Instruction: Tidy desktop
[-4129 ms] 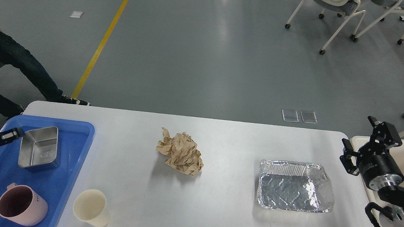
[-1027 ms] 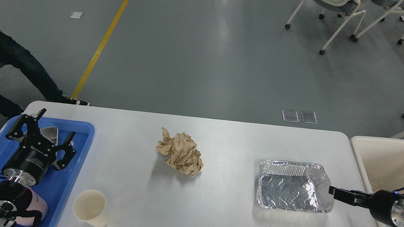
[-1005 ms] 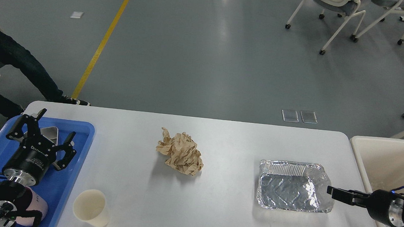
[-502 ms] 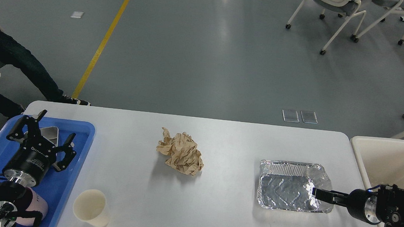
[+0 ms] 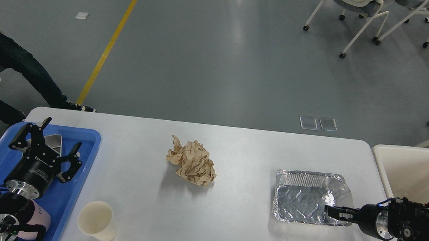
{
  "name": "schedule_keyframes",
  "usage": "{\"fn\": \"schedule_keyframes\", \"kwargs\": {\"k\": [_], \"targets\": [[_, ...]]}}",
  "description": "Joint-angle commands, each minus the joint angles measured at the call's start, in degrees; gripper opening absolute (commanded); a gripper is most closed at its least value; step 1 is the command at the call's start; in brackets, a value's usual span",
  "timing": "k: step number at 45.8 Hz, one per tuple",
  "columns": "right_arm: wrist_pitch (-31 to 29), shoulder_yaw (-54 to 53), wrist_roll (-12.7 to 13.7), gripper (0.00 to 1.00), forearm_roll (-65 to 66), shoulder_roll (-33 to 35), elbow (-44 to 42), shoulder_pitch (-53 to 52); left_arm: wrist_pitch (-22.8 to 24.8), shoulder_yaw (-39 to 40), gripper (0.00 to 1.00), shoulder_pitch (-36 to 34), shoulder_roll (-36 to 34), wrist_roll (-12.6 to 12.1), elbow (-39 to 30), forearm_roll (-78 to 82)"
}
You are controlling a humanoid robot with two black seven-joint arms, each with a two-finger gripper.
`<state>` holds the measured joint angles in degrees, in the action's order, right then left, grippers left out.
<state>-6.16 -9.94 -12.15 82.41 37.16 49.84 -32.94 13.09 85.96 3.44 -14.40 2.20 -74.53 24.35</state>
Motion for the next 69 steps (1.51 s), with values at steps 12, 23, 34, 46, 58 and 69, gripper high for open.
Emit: {"fn": "schedule_keyframes", "kwargs": {"k": [12, 23, 34, 46, 58, 69], "targets": [[-1.31, -0.08, -1.39, 0.0, -3.3, 0.98, 1.93, -0.72, 0.0, 0.0, 0.97, 0.07, -0.1, 0.0, 0.0, 0.0], [-5.17, -0.95, -1.91, 0.0, -9.54, 11.51, 9.04, -4.67, -0.09, 0.0, 0.97, 0.07, -0.1, 0.0, 0.08, -0.09], [-12.3, -1.13, -2.97, 0.0, -16.49, 23.3, 15.99, -10.38, -0.61, -0.09, 0.97, -0.1, -0.1, 0.0, 0.0, 0.0], [-16.61, -1.13, -2.01, 0.0, -19.3, 22.96, 16.7, -15.92, -0.7, -2.28, 0.97, -0.19, -2.12, 0.0, -1.23, 0.0], [-16.7, -0.51, 0.27, 0.0, -19.39, 12.86, 14.76, -19.53, -0.96, -4.31, 0.97, -0.72, -2.39, 0.0, -1.41, 0.0], [-16.7, -0.08, 2.83, 0.0, -19.48, 6.35, 10.99, -20.67, -3.51, -7.82, 0.97, -0.36, -15.28, -0.88, -10.71, 3.34]]}}
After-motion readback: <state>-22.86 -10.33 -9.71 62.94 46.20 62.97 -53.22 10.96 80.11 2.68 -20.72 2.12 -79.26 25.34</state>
